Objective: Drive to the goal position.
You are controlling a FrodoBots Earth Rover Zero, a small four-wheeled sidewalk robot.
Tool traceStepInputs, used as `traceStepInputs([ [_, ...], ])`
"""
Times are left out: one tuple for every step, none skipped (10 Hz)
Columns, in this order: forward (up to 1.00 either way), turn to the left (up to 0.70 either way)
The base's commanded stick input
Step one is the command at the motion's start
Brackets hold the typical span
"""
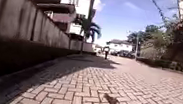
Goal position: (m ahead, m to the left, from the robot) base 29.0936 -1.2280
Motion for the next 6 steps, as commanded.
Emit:
traceStepInputs([
  [0.69,0.03],
  [0.69,0.03],
  [0.69,0.03],
  [0.69,0.03],
  [0.69,0.03],
  [0.69,0.03],
])
